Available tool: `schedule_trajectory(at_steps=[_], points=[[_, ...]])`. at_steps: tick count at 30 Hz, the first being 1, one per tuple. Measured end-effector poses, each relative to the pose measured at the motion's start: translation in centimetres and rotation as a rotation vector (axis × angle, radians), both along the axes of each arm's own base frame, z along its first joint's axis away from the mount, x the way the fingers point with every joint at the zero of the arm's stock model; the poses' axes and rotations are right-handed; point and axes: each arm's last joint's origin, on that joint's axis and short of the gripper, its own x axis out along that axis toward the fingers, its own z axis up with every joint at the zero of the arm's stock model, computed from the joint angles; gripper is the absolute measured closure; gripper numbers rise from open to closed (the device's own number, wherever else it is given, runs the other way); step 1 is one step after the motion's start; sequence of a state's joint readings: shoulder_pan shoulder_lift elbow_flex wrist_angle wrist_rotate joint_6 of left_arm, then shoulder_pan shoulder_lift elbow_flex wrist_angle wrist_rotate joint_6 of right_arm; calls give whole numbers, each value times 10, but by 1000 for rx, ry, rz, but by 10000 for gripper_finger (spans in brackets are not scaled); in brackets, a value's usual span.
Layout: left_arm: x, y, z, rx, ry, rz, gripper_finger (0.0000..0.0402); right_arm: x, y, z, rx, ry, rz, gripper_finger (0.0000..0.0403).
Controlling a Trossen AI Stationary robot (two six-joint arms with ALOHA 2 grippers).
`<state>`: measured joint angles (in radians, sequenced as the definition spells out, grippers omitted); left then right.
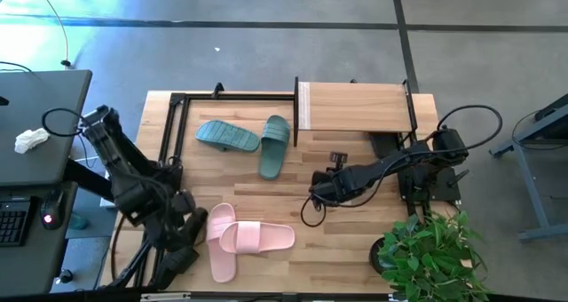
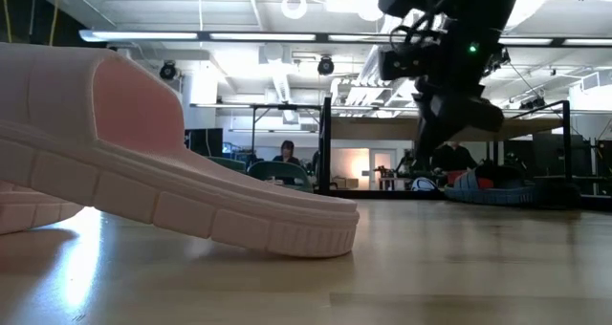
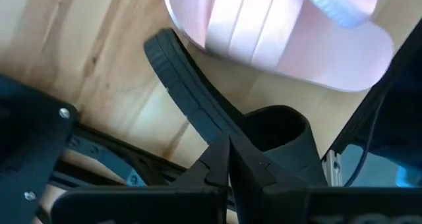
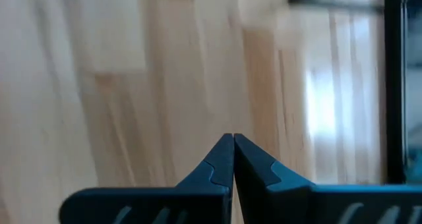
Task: Pick and place slides into the shelf
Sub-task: Put the black slipper under the shelf
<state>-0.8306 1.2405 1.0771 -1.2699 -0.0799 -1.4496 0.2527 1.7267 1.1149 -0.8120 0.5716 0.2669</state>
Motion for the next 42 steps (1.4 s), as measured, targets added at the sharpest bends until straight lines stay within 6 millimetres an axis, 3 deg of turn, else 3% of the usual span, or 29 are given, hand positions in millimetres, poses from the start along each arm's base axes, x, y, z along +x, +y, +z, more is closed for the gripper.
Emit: schedule_trajectory(at_steps=[5,11,23,28,42], points=[[11,-15,-14,3,20,6,394,11,3,5,85,-38,172,403],[20,-25,-27,27,51,-75,364,9,-15,23,102,-70,185,403],[17,-21,-33,110,120,47,212,9,-27,28,164,-43,275,403],[16,-20,-39,108,116,101,172,10,-34,28,185,-39,272,403],[12,-18,-67,63,165,144,169,10,-41,27,215,-40,263,403]])
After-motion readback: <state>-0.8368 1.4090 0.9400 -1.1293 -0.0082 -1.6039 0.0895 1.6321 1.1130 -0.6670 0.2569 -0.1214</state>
